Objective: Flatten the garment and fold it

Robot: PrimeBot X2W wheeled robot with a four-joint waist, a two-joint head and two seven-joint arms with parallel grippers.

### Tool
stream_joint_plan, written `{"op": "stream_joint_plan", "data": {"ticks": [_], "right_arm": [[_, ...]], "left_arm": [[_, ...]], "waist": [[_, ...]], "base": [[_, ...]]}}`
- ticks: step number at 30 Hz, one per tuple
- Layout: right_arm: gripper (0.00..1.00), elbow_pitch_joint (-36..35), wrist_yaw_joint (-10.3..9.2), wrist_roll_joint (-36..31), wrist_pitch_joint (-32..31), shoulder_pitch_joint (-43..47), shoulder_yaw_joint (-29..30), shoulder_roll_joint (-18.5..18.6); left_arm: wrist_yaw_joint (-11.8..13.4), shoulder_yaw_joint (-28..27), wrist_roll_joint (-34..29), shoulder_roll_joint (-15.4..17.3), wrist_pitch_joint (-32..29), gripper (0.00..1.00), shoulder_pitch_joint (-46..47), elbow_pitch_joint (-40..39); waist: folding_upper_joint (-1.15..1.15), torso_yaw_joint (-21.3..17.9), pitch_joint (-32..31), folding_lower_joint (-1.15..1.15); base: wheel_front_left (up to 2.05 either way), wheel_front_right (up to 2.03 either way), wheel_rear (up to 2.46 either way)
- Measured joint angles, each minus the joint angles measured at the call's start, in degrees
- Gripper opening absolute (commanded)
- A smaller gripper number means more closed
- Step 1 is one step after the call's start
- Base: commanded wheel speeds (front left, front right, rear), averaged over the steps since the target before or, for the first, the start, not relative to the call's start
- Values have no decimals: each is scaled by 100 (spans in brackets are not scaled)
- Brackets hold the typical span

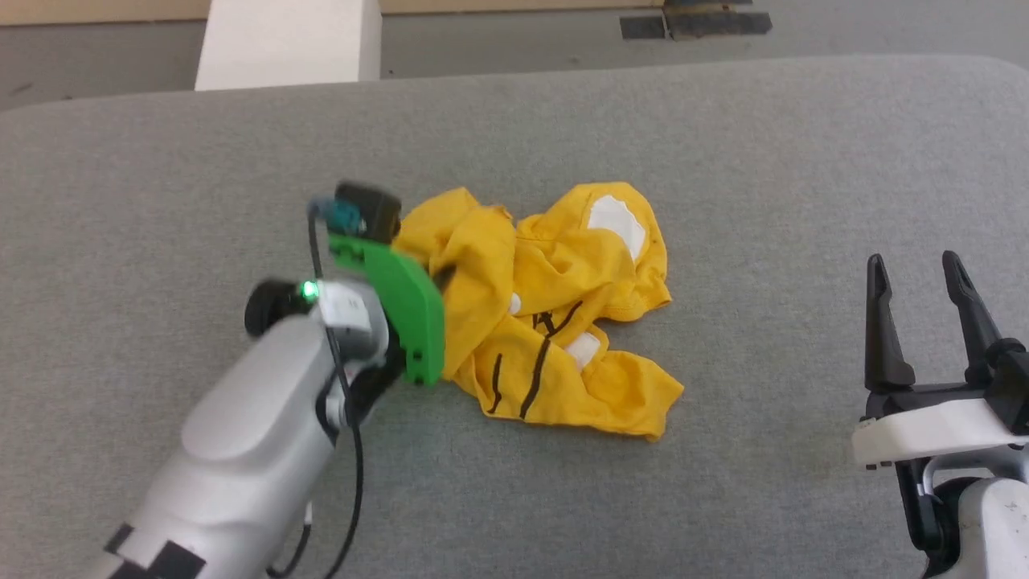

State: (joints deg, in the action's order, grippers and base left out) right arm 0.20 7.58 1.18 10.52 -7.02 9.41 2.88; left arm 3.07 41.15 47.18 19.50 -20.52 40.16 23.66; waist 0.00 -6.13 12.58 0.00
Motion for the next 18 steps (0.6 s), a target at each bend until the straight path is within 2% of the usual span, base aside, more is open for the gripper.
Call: {"op": "stream_joint_plan", "data": {"ticks": [2,3,4,5,6,13,15,18], "right_arm": [[100,-11,0,-2,-1,0,11,0],[100,-14,0,-4,-3,-1,18,0],[100,-20,0,-13,-35,-2,23,0],[100,-22,0,-19,-46,-4,25,-1],[100,-24,0,-20,-51,-4,34,0],[100,-33,0,-63,-119,10,88,-1],[100,-35,0,-63,-120,39,113,1],[100,-34,0,-59,-146,155,127,0]], "left_arm": [[1,66,-23,-40,79,0,-94,180],[1,89,-43,-67,94,3,-112,242],[-1,110,-53,-114,116,39,-115,304],[-5,105,-56,-169,213,93,-115,345],[-5,97,-57,-230,305,100,-113,366],[-71,-71,-135,-360,1152,100,-113,87],[-15,-185,-207,-334,1491,100,-137,-176],[237,-372,-361,-197,2089,100,-393,-638]], "waist": [[0,-23,68,0],[0,-28,93,0],[0,-28,117,0],[0,-17,128,0],[0,-2,130,0],[0,133,-80,0],[0,176,-166,0],[0,233,-305,0]], "base": [[0,0,0],[0,0,0],[0,0,0],[0,0,0],[0,0,0],[0,0,0],[0,0,0],[0,0,0]]}}
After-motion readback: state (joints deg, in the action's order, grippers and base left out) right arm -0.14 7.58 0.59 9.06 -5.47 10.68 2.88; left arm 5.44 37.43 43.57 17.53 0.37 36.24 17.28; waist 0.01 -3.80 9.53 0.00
